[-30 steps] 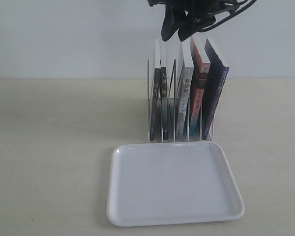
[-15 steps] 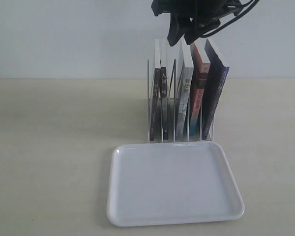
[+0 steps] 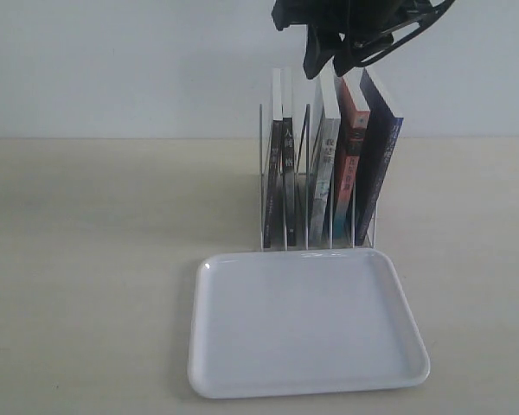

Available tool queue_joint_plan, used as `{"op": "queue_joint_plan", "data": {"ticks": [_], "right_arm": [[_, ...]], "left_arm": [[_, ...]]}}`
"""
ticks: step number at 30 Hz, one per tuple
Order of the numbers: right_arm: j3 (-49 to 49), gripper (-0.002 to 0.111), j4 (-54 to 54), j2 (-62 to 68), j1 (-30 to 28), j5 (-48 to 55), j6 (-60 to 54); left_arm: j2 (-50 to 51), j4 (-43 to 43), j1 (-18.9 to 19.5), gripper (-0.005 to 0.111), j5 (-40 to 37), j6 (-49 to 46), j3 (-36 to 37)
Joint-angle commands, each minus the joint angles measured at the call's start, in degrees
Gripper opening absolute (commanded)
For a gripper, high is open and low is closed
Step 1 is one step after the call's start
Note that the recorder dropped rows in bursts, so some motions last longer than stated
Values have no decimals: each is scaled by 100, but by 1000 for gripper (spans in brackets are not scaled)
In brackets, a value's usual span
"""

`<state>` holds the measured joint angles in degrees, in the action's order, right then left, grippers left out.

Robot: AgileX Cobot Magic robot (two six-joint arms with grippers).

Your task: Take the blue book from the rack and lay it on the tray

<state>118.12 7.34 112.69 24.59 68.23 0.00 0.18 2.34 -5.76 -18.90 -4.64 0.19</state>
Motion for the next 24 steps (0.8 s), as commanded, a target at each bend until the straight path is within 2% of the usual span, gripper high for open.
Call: {"op": "queue_joint_plan", "data": {"ticks": [1, 6, 24], "right_arm": [[19, 39, -125, -5, -4, -232, 109], [19, 39, -527, 124, -4, -215, 263], [19, 39, -474, 702, -4, -159, 604]], "left_arm": [[-18, -5, -2, 5, 88, 39, -19], [-18, -5, -2, 5, 88, 39, -19], [-18, -5, -2, 5, 88, 39, -19]]}}
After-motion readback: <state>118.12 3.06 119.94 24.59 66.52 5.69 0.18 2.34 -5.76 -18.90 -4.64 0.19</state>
